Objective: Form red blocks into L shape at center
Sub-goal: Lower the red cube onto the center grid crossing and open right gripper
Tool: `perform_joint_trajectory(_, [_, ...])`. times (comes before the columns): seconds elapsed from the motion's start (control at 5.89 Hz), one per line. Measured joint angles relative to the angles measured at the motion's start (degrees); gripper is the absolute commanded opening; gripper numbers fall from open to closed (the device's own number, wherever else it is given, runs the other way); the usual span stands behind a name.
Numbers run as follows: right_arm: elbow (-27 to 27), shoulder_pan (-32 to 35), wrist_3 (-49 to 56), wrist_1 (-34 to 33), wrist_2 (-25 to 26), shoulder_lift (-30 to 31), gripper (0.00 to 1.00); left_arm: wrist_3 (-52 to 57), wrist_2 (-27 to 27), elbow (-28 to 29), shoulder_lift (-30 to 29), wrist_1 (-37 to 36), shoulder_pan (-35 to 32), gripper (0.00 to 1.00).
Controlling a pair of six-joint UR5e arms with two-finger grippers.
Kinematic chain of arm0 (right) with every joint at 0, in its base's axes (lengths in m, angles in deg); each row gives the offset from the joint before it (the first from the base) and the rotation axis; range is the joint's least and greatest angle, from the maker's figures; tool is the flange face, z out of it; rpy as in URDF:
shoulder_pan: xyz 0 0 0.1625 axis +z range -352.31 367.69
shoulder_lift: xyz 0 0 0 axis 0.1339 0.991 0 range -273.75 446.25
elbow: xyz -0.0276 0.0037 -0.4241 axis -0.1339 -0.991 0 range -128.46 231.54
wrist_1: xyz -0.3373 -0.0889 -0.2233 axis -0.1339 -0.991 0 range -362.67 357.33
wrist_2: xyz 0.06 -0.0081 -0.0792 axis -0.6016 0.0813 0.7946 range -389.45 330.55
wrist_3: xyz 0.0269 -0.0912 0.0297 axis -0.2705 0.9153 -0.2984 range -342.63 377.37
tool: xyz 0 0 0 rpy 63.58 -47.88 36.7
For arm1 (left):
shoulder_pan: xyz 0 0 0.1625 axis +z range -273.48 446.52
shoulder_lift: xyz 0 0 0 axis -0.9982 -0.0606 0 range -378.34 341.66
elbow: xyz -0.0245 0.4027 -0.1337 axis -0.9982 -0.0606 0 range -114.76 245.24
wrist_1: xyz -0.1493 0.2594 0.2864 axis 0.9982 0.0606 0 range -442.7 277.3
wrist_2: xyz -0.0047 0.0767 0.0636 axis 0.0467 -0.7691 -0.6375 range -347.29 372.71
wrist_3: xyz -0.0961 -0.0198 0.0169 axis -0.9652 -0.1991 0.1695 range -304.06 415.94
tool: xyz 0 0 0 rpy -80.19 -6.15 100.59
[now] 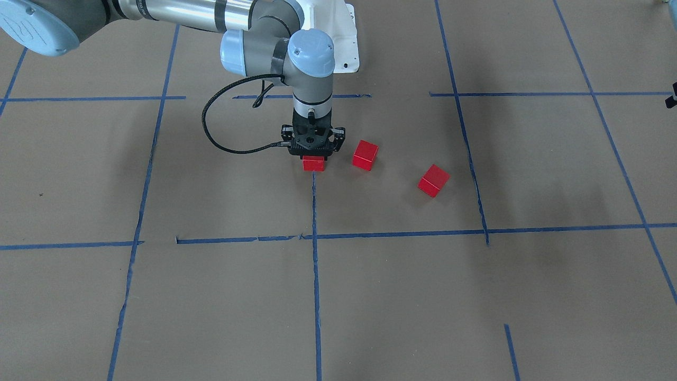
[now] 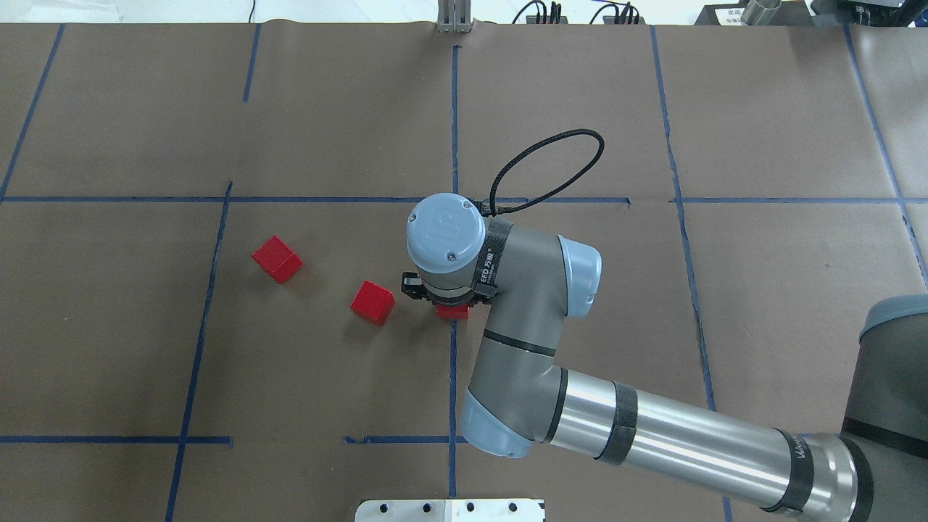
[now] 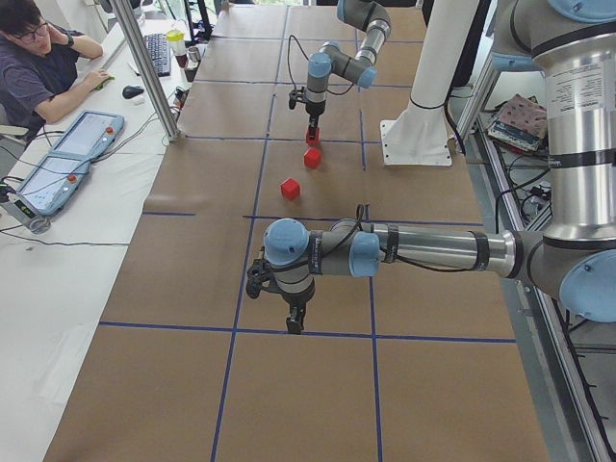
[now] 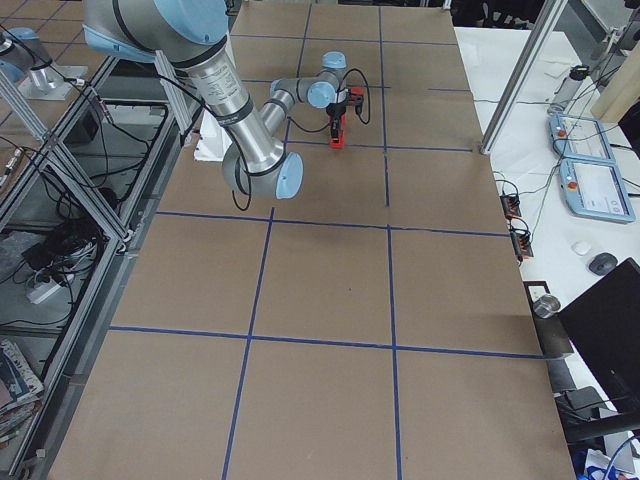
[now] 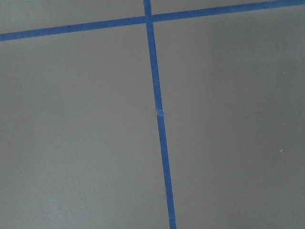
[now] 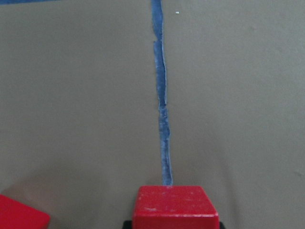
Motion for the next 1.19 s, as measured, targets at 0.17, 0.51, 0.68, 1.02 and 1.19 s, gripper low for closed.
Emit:
perform_joint_trajectory(0.17, [0.0,0.0,0.1,0.0,0.0,0.2,0.41,0.0,0.0,0.0,0.0,0.0,0.0,1.0])
perform_joint_trajectory(0.51, [0.0,0.0,0.3,0.0,-0.1,0.3,0.55,0.0,0.0,0.0,0.0,0.0,0.0,1.0])
perform_joint_trajectory(0.68, [0.0,0.0,0.3,0.0,0.0,0.3,0.55,0.0,0.0,0.0,0.0,0.0,0.0,1.0])
perform_joint_trajectory(1.02, [0.0,-0.1,0.3,0.1,0.0,0.1,0.63,0.0,0.0,0.0,0.0,0.0,0.0,1.0])
perform_joint_trajectory(1.19, [0.0,-0.1,0.3,0.1,0.0,-0.1,0.79,0.0,0.0,0.0,0.0,0.0,0.0,1.0])
